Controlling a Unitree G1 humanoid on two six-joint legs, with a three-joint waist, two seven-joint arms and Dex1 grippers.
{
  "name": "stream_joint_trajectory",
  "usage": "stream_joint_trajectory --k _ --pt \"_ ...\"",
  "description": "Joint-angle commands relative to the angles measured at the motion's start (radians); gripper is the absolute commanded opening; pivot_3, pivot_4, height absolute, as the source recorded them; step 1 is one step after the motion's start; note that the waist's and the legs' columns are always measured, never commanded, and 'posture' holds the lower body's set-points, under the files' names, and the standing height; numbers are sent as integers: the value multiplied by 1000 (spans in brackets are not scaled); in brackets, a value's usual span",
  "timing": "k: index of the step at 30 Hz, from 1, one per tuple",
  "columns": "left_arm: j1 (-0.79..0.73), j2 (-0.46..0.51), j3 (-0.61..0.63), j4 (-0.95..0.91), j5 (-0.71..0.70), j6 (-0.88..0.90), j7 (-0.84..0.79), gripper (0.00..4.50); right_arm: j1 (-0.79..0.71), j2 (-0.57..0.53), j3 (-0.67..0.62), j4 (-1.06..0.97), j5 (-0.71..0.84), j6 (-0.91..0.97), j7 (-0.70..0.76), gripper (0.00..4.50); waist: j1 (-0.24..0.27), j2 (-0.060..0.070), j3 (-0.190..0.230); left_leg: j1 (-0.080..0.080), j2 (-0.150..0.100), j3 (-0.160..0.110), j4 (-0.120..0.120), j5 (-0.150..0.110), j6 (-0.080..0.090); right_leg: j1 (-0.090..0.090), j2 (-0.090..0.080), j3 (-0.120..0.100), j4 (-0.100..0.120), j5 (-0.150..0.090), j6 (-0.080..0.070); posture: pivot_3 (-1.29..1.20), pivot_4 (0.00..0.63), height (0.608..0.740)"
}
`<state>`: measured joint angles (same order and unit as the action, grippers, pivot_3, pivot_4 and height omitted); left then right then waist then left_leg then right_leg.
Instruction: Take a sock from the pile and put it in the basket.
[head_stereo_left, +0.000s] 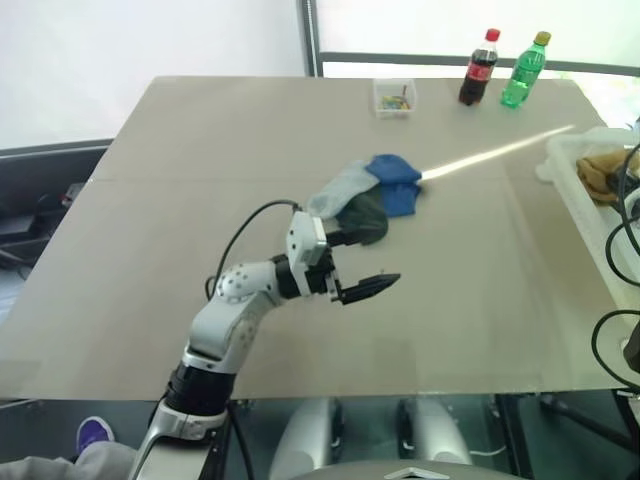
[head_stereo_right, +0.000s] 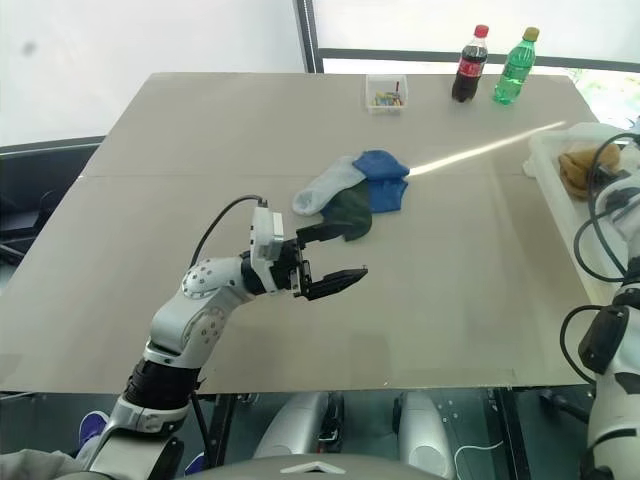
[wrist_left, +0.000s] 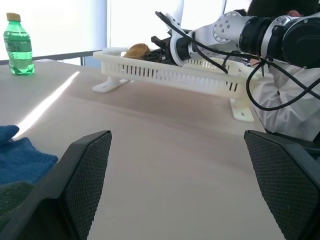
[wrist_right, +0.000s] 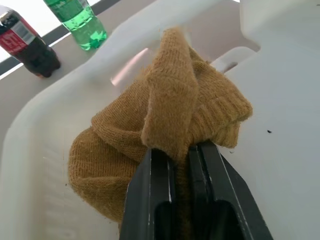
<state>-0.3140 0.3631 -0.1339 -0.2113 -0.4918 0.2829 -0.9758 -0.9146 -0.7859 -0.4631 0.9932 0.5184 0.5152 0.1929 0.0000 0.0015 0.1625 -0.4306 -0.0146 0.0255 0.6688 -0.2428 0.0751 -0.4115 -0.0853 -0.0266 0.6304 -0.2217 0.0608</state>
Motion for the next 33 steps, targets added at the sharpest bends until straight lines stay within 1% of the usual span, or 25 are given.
stream_joint_trajectory --k 1,4,6,7,10,11,12,13,14,15,16,19,22,24,26,28,30,32,33 --pt "4 -6 -7 -48 -1 -4 17 4500 -36 -23 -6 45 -40 -36 -8 19 0 0 0 0 0 0 0 0 0 0 0 0 0 0 0 0 150 729" --pt "-2 -11 -10 -40 0 -5 27 4500 -50 -30 -12 78 -54 -17 -9 19 -1 0 0 0 0 0 0 0 0 0 0 0 0 0 0 0 150 729" --pt "-6 -12 -10 -36 -2 -4 28 4500 -54 -37 -25 82 -51 2 -11 861 0 0 0 1 0 0 0 0 0 0 0 0 0 0 0 0 150 729" --pt "-8 -12 -10 -35 -3 -5 27 4500 -51 -40 -27 77 -50 12 -7 1087 0 0 0 0 0 0 0 0 -1 0 0 0 0 0 0 0 150 729" --pt "-18 -13 -13 -23 0 -11 22 4500 -30 -46 -37 44 -46 37 -2 2165 -1 0 0 0 0 0 0 0 -1 0 0 0 0 0 0 0 150 729" --pt "-24 -14 -13 -16 0 -13 20 4500 -21 -48 -45 28 -42 44 -10 2455 0 0 0 0 0 0 0 1 -1 0 0 0 0 0 0 0 150 729" --pt "-28 -14 -13 -11 2 -15 19 4500 -7 -49 -54 0 -36 63 -15 2972 0 0 0 0 0 0 0 1 -1 0 0 0 0 0 0 0 150 729" --pt "-30 -14 -13 -7 3 -16 17 4500 3 -49 -61 -22 -32 77 -18 3371 1 0 0 0 0 0 0 0 -1 0 0 0 0 0 0 0 150 729" --pt "-33 -14 -14 -4 3 -15 18 4500 27 -48 -72 -70 -21 101 -22 3968 2 0 0 0 0 0 0 0 -1 0 0 0 1 0 0 0 150 729" --pt "-36 -13 -14 1 6 -12 22 4500 51 -45 -83 -119 -10 124 -21 4368 4 0 0 0 0 0 0 0 -1 0 0 0 1 0 0 0 150 729" --pt "-38 -10 -16 6 15 -11 27 4500 91 -40 -101 -194 9 159 -21 4443 8 0 0 0 0 0 1 0 -1 0 0 0 1 0 0 0 150 729" --pt "-40 -3 -18 15 24 -2 35 4500 230 -22 -173 -411 75 245 -17 4443 15 1 0 0 0 -1 1 0 0 0 0 0 1 0 0 0 150 729" --pt "-26 11 -16 11 33 5 43 4500 369 3 -258 -599 141 299 -7 4443 16 1 -1 -1 0 -1 1 -2 3 0 0 0 1 0 1 0 150 729" --pt "-13 29 -16 5 47 4 46 4500 457 19 -290 -741 172 296 25 4443 15 1 -1 0 0 -1 1 -2 3 0 0 0 2 0 1 0 150 729" --pt "12 59 5 -3 50 9 49 4500 585 43 -275 -1021 251 300 122 4443 14 2 -1 0 0 -1 1 -2 3 0 0 0 2 0 1 0 150 729" --pt "41 88 30 -12 48 14 56 4500 712 53 -223 -1271 288 280 210 4443 2 4 -2 1 1 -1 1 -2 3 0 1 1 4 0 1 0 150 729" --pt "70 109 51 -24 51 16 69 4500 779 72 -189 -1401 321 282 233 4443 -6 3 -1 3 2 -1 1 -2 3 0 2 2 6 0 1 0 150 729" --pt "105 133 78 -50 43 24 80 4500 818 107 -144 -1488 333 266 238 3931 -9 1 -1 6 2 -1 1 -2 3 1 2 3 7 0 1 0 150 729" --pt "125 146 94 -65 36 34 85 4500 851 110 -102 -1532 316 250 259 3591 -8 0 -1 7 3 -1 1 -2 3 1 2 3 7 0 1 0 150 729"
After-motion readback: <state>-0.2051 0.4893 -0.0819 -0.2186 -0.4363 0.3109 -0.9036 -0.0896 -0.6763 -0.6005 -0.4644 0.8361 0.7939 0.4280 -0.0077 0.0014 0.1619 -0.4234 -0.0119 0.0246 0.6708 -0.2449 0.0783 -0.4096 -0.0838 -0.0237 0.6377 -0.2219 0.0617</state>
